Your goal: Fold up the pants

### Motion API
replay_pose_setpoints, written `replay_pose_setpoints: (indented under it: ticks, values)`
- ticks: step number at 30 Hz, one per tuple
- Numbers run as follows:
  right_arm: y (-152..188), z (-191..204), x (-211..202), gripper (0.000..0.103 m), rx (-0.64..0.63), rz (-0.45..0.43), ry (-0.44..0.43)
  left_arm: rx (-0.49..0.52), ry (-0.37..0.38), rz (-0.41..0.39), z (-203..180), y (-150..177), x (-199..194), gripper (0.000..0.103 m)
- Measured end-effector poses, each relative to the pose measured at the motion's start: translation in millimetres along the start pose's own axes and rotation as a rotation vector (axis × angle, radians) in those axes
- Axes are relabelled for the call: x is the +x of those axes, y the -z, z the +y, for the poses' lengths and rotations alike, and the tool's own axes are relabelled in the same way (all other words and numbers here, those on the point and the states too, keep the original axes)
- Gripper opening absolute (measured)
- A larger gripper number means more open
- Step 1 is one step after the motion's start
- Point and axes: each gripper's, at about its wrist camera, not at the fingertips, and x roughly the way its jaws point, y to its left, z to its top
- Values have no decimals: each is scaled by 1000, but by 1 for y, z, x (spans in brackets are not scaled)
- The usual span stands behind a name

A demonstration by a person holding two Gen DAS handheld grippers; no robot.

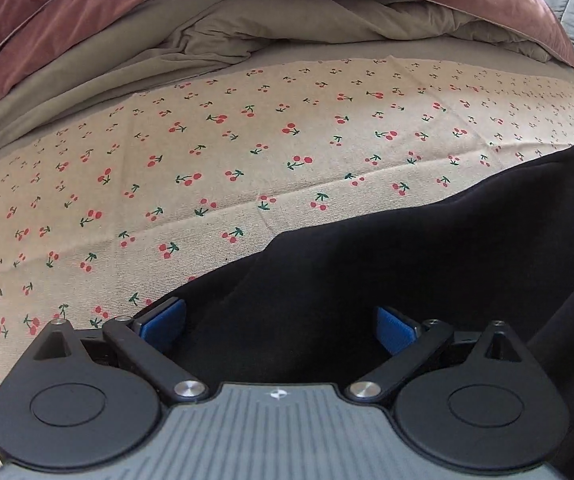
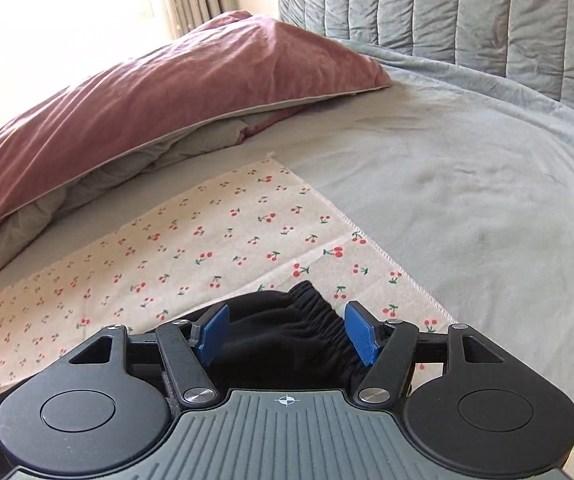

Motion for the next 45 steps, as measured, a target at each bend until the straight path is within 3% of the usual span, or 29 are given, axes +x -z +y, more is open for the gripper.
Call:
replay_pose_setpoints:
  ticks: [1, 3, 6, 8, 9, 14, 18, 21, 26, 30, 33, 37, 41, 43, 45]
  values:
    - [-7, 0, 16, 60, -13, 33, 7, 8, 8, -9, 1, 1, 1, 89]
    - [-15, 1, 41, 42, -32, 101, 7, 16, 26, -31, -3, 2, -4, 77]
    - [-13, 10, 68, 28, -133, 142, 64, 13, 21, -63, -2, 5, -9, 50]
    - [-11, 14, 68, 23, -187, 136, 66, -24, 5, -58, 3, 0, -11, 5]
    - [-13, 16, 65, 21, -199, 134, 58, -54, 3, -46, 7, -4, -12, 1]
    - [-43, 12, 34, 17, -138, 22, 30, -57, -79, -88, -5, -12, -20, 0]
    - [-61, 20, 17, 17, -134, -59, 66, -145, -118, -165, -1, -22, -32, 0]
    - [-66, 28, 20, 17, -133, -94, 64, -133, -171, -156, -3, -28, -32, 0]
    - [-64, 49, 38, 17, -159, -57, 77, -165, -231, -144, 2, -34, -27, 0]
    - [-52, 66, 54, 17, -269, -14, 151, -128, -254, -120, -6, -33, -21, 0]
    - [-61, 62, 37, 17, -220, -49, 100, -151, -232, -144, -4, -31, -39, 0]
    - [-86, 58, -16, 17, -175, -136, 6, -181, -236, -268, -7, -24, -100, 0]
    - [-80, 30, -121, 17, -157, -375, -200, -32, -261, -418, -38, 31, -179, 0]
    - [-47, -8, -172, 17, -175, -472, -326, 163, -285, -403, -67, 84, -200, 0]
    - [-5, -48, -194, 18, -198, -468, -369, 342, -275, -317, -89, 133, -202, 0]
